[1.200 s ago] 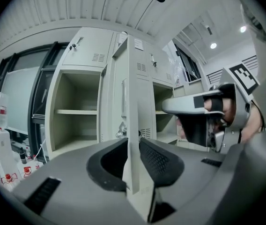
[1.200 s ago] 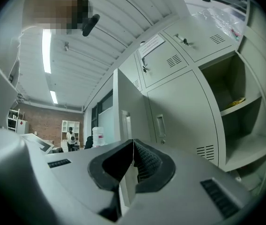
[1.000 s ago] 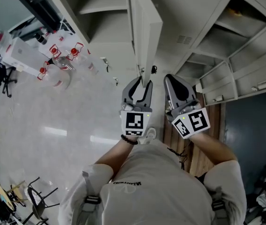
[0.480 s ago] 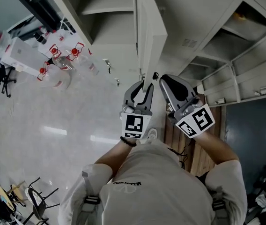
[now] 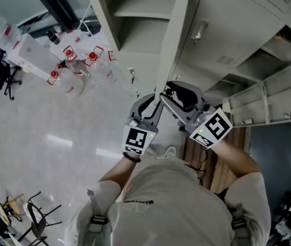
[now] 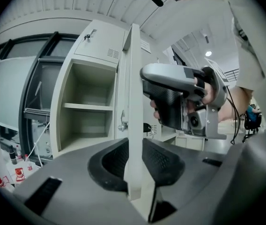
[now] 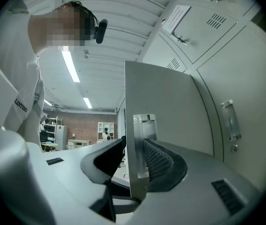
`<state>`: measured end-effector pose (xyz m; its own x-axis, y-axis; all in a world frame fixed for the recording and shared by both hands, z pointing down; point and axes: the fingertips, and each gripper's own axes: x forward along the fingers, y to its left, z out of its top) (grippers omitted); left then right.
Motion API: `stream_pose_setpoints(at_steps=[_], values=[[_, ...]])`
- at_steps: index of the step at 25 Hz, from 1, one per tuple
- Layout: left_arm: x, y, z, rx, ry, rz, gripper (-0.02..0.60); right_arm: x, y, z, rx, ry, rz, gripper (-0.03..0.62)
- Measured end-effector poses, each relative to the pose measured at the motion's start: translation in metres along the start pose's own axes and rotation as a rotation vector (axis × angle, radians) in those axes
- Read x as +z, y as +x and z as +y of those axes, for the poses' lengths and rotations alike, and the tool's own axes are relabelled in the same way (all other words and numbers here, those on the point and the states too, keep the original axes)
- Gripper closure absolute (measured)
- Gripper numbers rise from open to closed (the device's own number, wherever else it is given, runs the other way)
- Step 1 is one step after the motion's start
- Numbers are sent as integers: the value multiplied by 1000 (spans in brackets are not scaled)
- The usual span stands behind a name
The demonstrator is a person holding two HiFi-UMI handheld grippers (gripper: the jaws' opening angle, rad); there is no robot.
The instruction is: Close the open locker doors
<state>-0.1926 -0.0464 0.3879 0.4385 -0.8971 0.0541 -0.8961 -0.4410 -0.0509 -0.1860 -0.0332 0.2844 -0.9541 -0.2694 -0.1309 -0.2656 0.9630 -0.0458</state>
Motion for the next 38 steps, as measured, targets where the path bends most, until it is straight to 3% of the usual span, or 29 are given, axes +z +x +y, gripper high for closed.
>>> stream_pose_setpoints(at_steps=[4,8,19,22,27,34,38], values=[[-2,-9,25,-13,3,-9,492,-3,32,5,19,-2,4,434],[-3,-18,57,4,-6,-23,494,-5,59,5,33,-8,9,473],[-7,-12,141,46,-1,-36,491,-15,137,-15,49,-35,12,499],[-7,-11,161,84,1,-36,491,-16,153,-27,35,-19,6,541],[-7,-18,189,171,13,-55,499,-19,183,-45,-9,-39,11,548],[-3,3,216,183,58,-67,545,-21,219,-80,-94,-47,11,557],[-10,24,235,189,43,-52,570,-20,236,-95,-168,-56,7,562]])
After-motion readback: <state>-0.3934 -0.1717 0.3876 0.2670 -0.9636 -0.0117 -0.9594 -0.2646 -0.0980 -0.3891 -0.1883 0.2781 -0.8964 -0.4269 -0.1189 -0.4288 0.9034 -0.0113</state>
